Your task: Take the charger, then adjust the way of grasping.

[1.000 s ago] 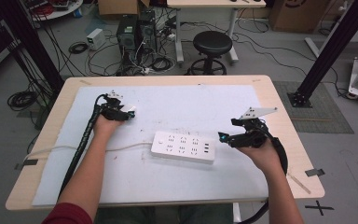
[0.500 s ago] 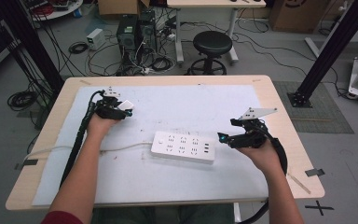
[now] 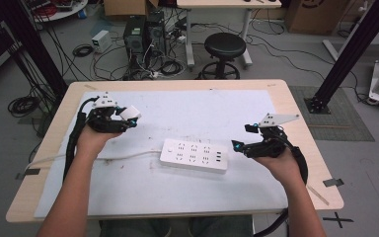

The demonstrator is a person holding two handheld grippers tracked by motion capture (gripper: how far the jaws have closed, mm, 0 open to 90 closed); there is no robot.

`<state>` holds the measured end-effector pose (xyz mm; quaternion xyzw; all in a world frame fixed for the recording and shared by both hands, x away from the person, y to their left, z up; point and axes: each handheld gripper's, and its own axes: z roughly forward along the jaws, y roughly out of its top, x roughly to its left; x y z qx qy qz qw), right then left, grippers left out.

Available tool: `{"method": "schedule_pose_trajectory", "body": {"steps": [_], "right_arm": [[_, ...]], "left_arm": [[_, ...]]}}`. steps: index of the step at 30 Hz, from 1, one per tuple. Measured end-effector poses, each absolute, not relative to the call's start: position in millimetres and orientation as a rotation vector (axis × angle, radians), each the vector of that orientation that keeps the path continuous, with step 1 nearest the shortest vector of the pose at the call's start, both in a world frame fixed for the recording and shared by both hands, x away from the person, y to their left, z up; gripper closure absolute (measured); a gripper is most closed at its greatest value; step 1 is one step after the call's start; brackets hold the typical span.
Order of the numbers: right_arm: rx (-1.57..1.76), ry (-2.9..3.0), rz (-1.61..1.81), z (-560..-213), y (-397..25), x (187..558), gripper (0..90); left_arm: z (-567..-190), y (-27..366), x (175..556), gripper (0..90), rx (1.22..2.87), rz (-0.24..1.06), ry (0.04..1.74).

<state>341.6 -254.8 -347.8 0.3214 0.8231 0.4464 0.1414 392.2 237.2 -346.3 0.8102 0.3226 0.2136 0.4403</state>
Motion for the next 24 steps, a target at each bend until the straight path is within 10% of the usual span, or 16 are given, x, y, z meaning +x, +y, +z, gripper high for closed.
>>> {"method": "schedule_pose_trajectory", "body": {"steps": [24], "right_arm": [[0.917, 2.398, 1.284, -344.5, -242.8, 341.4, 20.4]], "left_arm": [[-346.5, 208.8, 354.6, 42.5, 2.044, 0.453, 0.517]]}}
